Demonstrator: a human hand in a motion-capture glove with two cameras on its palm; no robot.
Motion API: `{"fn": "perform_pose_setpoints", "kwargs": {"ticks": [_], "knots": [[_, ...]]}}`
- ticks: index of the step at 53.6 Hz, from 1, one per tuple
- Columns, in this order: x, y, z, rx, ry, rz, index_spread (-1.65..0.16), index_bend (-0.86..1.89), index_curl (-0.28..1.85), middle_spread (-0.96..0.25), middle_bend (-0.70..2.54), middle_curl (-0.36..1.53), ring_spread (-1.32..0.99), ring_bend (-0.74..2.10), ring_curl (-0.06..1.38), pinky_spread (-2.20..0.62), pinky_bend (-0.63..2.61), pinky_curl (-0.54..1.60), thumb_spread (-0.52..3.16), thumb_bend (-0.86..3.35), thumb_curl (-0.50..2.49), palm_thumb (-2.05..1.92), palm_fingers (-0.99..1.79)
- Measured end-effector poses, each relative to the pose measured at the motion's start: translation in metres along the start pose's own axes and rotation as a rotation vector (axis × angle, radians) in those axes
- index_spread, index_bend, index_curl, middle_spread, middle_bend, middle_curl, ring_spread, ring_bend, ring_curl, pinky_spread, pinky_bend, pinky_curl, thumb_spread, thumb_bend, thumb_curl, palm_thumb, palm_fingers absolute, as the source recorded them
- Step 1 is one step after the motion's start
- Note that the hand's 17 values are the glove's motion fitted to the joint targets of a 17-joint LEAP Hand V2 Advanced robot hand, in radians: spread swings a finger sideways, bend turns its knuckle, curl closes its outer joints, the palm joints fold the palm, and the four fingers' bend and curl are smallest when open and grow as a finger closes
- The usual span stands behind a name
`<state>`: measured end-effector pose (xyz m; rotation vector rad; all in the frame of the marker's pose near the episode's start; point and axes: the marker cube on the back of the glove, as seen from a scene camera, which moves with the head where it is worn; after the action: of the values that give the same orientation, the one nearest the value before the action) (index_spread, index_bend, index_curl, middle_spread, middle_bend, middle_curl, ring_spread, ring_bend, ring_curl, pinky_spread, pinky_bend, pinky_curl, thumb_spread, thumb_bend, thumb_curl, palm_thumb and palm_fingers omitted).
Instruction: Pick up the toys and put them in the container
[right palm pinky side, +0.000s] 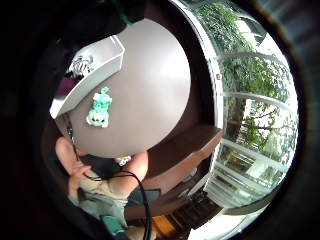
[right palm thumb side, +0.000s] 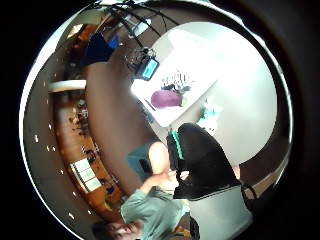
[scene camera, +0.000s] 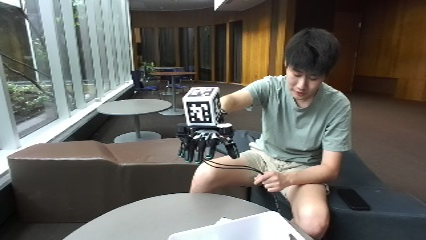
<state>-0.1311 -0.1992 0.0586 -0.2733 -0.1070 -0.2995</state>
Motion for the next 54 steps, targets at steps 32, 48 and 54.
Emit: {"fn": "perform_pose_setpoints", "kwargs": {"ticks": [32, 48, 54], "knots": [[0.014, 0.008, 0.240, -0.274, 0.429, -0.502, -0.25, 0.11, 0.21, -0.13, 0.12, 0.39, -0.14, 0.41, 0.36, -0.05, 0.82, 0.33, 1.31, -0.01, 0.40, 0.26, -0.25], [0.031, -0.022, 0.316, -0.325, 0.452, -0.526, -0.26, 0.21, 0.25, -0.11, 0.12, 0.28, -0.07, 0.16, 0.29, -0.04, 0.68, 0.31, 1.20, -0.01, 0.38, 0.32, -0.18], [0.025, -0.030, 0.315, -0.258, 0.323, -0.511, -0.26, 0.29, 0.28, -0.11, 0.39, 0.36, -0.12, 0.23, 0.28, -0.06, 0.55, 0.26, 1.20, 0.00, 0.38, 0.37, 0.31]]}}
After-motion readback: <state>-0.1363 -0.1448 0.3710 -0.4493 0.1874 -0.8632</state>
